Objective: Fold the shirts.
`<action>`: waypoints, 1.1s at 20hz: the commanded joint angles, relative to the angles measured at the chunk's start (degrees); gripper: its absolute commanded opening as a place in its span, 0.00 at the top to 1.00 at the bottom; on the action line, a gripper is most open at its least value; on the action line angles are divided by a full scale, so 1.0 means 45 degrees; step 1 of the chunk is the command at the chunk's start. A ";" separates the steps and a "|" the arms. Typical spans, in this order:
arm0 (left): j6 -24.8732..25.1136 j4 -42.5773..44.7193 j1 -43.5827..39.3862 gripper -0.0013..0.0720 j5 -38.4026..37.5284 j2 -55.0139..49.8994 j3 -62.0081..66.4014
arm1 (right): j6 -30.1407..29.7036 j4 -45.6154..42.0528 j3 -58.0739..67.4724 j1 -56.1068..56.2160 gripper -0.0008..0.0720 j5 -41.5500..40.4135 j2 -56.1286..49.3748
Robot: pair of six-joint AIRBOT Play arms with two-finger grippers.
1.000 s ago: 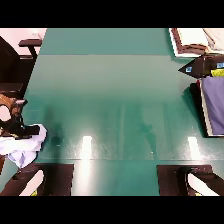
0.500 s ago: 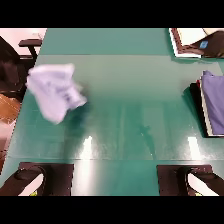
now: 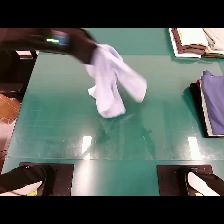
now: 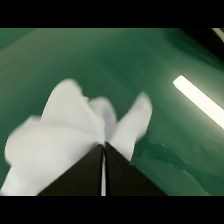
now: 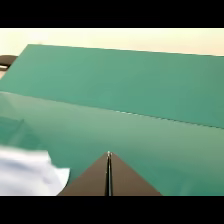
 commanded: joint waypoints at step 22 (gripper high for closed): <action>-0.0928 -0.4439 0.5736 0.15 0.1457 -0.4177 -0.7451 | 0.0189 0.0015 0.0233 -0.0296 0.97 0.1792 -0.0597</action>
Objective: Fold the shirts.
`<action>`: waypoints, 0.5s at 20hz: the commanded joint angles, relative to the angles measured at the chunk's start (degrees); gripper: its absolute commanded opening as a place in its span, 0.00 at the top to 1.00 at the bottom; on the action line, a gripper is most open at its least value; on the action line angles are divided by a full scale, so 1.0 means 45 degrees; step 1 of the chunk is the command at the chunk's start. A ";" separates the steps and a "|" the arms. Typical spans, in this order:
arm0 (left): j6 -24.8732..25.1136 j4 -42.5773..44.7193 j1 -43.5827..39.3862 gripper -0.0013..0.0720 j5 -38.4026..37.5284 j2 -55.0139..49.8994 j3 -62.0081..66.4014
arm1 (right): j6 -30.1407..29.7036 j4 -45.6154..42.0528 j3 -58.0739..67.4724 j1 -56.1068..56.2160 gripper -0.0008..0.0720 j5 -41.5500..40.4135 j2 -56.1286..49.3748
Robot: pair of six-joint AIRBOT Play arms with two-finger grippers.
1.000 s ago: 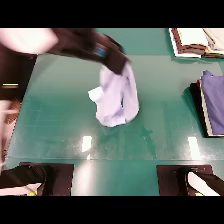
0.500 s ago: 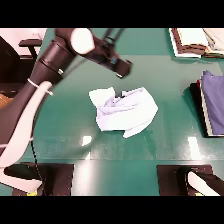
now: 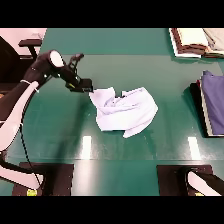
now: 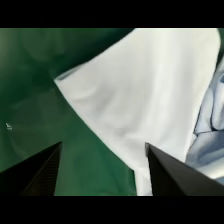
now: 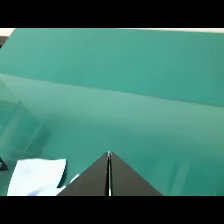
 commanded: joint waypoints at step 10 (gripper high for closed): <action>0.0607 -0.2254 -0.0369 0.95 0.3002 0.0058 -0.2021 | 0.0146 -0.0432 0.0010 0.0680 0.97 0.3415 -0.3099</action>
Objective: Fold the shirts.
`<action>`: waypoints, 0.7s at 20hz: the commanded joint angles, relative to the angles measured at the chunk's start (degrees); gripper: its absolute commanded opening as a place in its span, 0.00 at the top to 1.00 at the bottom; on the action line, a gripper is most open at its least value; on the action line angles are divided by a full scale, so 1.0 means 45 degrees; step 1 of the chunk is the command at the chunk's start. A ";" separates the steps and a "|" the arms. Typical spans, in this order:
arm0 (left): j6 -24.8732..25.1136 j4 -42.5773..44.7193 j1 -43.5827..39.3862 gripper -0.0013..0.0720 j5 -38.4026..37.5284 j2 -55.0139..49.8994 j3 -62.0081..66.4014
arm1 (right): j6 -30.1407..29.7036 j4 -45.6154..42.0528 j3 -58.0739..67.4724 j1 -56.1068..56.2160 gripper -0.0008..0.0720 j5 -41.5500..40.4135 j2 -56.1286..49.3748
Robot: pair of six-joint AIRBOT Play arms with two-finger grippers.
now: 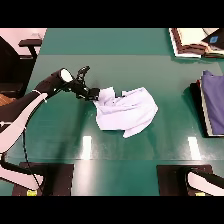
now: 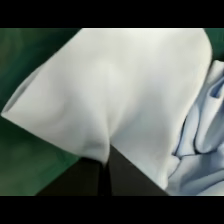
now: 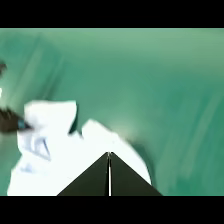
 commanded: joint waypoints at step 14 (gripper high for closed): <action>0.0826 0.0316 0.1195 0.95 -0.0821 0.1180 0.2385 | -0.1753 0.2021 -0.9573 0.0500 0.33 -0.4561 -0.3036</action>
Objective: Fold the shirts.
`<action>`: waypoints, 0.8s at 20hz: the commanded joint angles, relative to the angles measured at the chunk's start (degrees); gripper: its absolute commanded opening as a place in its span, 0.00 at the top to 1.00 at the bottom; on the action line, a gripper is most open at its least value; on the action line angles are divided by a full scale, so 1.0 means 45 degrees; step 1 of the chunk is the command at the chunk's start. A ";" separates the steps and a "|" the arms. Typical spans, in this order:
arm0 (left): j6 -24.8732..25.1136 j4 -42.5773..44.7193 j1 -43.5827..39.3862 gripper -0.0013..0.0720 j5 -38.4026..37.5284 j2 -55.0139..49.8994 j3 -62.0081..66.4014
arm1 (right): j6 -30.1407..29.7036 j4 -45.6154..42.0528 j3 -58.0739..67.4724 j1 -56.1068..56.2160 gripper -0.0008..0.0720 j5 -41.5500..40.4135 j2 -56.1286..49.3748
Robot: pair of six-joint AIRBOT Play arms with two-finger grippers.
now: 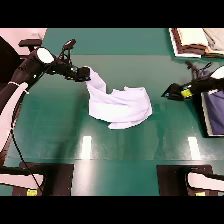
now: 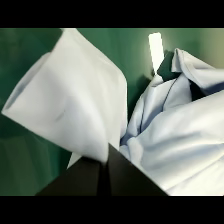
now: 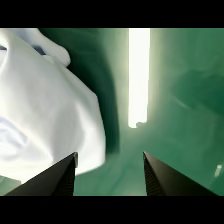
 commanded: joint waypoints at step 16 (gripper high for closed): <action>0.0257 0.1195 0.0029 0.96 -0.0690 0.1846 0.1943 | -0.1889 0.0835 0.3701 0.1545 0.97 -0.0141 -0.0753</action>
